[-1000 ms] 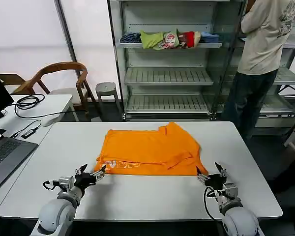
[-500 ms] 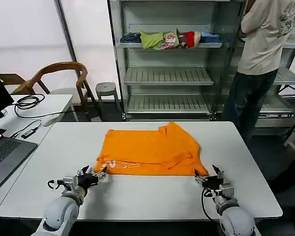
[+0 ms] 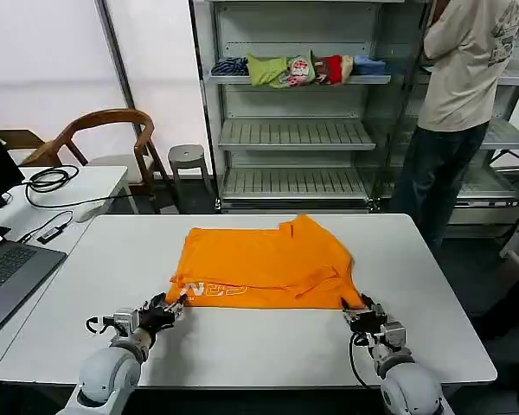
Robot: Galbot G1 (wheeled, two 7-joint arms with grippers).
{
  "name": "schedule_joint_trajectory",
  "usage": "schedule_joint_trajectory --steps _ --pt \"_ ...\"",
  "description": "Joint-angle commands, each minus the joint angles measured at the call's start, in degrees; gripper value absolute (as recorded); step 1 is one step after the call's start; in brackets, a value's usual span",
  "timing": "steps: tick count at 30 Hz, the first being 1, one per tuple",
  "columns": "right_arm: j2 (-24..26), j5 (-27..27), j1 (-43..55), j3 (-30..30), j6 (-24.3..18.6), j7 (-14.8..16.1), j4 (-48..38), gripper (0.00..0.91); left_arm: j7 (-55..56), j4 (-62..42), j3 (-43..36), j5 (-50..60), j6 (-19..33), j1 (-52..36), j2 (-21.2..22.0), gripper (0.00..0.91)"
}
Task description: Fold and organize the clothes.
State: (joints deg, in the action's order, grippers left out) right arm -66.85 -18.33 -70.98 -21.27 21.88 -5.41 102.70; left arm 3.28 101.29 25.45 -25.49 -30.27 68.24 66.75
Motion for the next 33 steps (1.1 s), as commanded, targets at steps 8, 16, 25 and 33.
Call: schedule_joint_trajectory --steps 8,16,25,33 --pt "-0.32 -0.21 0.12 0.31 0.21 0.37 -0.06 0.000 -1.20 -0.45 -0.13 0.42 0.08 0.17 0.14 0.020" --pt "0.62 0.27 -1.56 -0.67 -0.27 0.95 2.57 0.000 -1.86 2.76 1.12 0.36 0.19 3.08 -0.54 0.020" --pt "1.63 2.17 -8.29 -2.21 -2.13 1.50 7.61 0.000 -2.59 11.48 4.17 -0.02 0.20 13.00 -1.78 0.020" --pt "2.30 3.37 -16.70 -4.03 -3.13 1.83 15.00 0.000 -3.66 16.52 7.52 0.09 2.10 21.28 -1.74 0.020"
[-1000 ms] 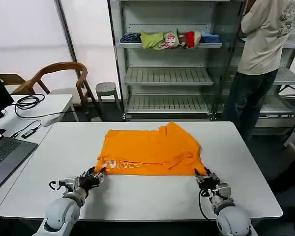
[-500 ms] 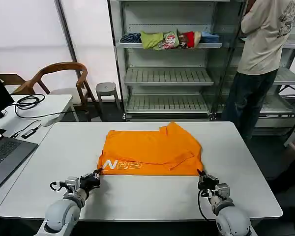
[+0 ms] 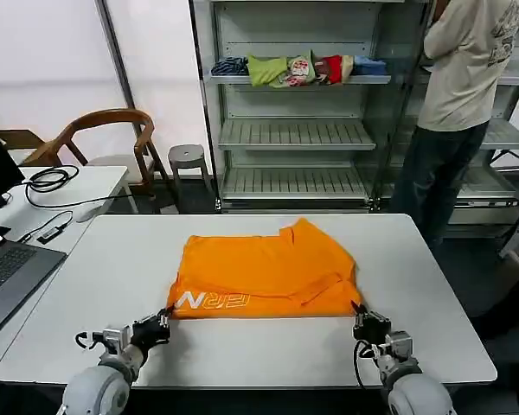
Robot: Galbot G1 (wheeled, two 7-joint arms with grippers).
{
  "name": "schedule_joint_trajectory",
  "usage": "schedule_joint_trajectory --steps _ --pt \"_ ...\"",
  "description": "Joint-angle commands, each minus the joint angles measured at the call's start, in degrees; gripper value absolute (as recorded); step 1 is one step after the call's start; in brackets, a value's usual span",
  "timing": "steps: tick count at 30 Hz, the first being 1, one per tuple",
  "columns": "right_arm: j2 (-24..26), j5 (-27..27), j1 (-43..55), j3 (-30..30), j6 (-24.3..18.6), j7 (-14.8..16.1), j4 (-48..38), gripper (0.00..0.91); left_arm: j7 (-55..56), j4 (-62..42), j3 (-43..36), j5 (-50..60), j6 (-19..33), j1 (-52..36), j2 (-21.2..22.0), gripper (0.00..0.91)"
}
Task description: Fold and organize the clothes.
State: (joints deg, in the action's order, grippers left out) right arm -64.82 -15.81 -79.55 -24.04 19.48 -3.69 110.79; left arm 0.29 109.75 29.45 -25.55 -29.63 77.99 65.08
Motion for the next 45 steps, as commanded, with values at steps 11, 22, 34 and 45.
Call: schedule_joint_trajectory --steps 11,22,34,45 --pt "0.56 2.83 -15.54 -3.47 -2.34 0.13 11.25 0.000 -1.32 10.37 5.63 0.26 3.78 16.24 0.19 0.020" --pt "0.44 3.91 -16.57 -3.63 -3.40 0.22 10.58 0.000 -1.34 10.57 5.48 0.55 3.76 16.88 0.20 0.020" --pt "0.35 6.12 -17.91 -3.69 -4.47 0.06 10.59 0.907 -1.37 11.53 6.23 3.00 2.88 18.32 0.11 0.907" --pt "1.05 5.19 -20.86 -8.95 -4.57 0.70 16.13 0.907 -1.01 15.43 9.35 1.02 1.12 16.65 -1.54 0.907"
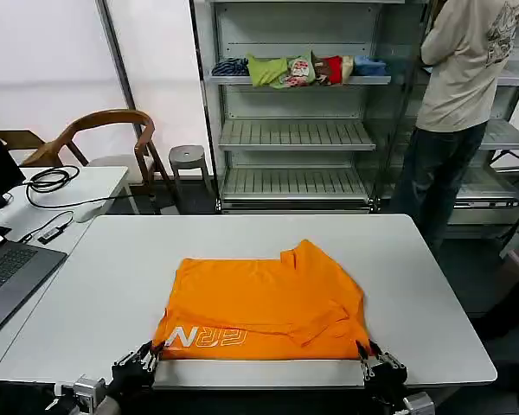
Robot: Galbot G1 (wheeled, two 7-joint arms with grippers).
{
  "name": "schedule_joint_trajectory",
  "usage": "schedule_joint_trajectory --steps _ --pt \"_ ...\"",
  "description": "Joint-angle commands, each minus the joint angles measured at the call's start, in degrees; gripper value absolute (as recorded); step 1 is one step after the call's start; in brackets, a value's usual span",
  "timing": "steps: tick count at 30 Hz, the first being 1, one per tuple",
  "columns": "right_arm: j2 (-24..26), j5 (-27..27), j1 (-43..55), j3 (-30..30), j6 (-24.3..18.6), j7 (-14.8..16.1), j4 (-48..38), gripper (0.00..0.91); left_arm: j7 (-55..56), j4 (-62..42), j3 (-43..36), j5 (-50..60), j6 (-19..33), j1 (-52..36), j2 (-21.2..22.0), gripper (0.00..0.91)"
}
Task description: Fold and organize the clothes.
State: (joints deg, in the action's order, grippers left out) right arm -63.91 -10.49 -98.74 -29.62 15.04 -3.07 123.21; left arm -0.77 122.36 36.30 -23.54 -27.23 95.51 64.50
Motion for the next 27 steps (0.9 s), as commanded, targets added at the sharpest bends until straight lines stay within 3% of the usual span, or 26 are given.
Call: schedule_joint_trajectory --steps 1,6,13,20,27 --pt "0.32 -0.65 -1.59 -4.55 -0.07 0.19 4.61 0.907 0.04 2.94 2.94 -1.66 -1.51 -1.40 -1.32 0.907" --pt "0.44 -3.03 2.48 -5.53 1.08 -1.02 5.01 0.907 0.23 2.17 2.91 -3.66 -0.69 -5.33 -2.27 0.907" --pt "0.02 -5.60 24.54 4.64 7.72 -4.00 -5.00 0.907 0.49 -4.96 -3.06 -5.12 0.61 -16.47 -4.42 0.907" --pt "-3.89 -3.83 40.93 14.55 14.32 -5.56 -16.95 0.907 1.08 -14.45 -9.42 -5.85 0.37 -28.64 -5.69 0.907" --pt "-8.79 -3.94 52.29 17.69 17.34 -6.38 -28.88 0.907 0.85 -25.37 -14.24 -7.22 0.38 -37.83 -6.03 0.907"
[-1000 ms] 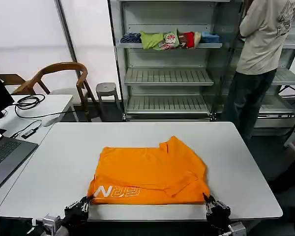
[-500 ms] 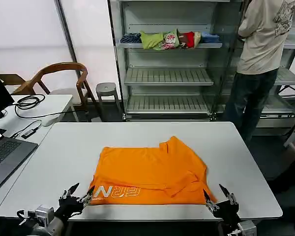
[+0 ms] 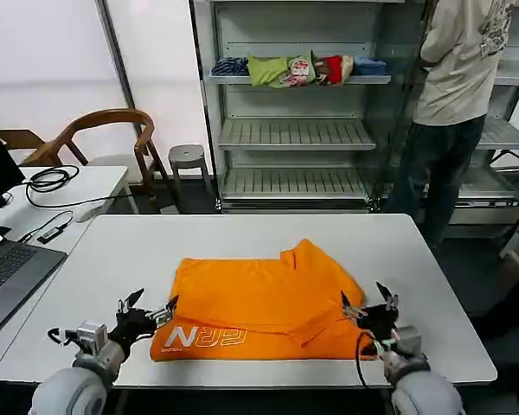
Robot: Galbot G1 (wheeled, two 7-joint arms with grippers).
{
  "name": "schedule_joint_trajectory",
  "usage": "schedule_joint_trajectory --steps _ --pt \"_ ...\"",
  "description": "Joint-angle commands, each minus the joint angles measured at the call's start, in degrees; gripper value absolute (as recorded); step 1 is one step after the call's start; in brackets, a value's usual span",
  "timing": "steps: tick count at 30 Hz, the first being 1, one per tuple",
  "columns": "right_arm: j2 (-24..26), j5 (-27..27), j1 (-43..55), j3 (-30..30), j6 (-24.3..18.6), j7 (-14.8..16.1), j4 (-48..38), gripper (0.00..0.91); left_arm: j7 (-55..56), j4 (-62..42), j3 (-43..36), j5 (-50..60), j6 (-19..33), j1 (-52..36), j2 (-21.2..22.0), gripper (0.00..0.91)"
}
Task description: Fold and organize the clothes.
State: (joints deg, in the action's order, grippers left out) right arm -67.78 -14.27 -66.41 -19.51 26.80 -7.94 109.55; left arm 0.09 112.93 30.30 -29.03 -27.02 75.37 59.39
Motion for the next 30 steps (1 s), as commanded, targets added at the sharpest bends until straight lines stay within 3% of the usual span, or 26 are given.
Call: schedule_joint_trajectory --steps 1,14,30 --pt "-5.83 -0.20 21.40 7.82 5.63 -1.56 -17.45 0.907 -0.11 -16.41 -8.59 -1.76 0.18 -18.75 -0.85 0.907" --pt "-12.09 -0.14 31.02 6.83 1.38 0.76 -36.64 0.907 -1.32 -28.57 -13.55 -0.95 0.84 -27.52 1.30 0.907" --pt "-16.65 1.15 36.58 7.17 0.15 2.60 -48.78 0.907 -2.51 -35.14 -17.06 -0.27 1.57 -31.82 2.83 0.907"
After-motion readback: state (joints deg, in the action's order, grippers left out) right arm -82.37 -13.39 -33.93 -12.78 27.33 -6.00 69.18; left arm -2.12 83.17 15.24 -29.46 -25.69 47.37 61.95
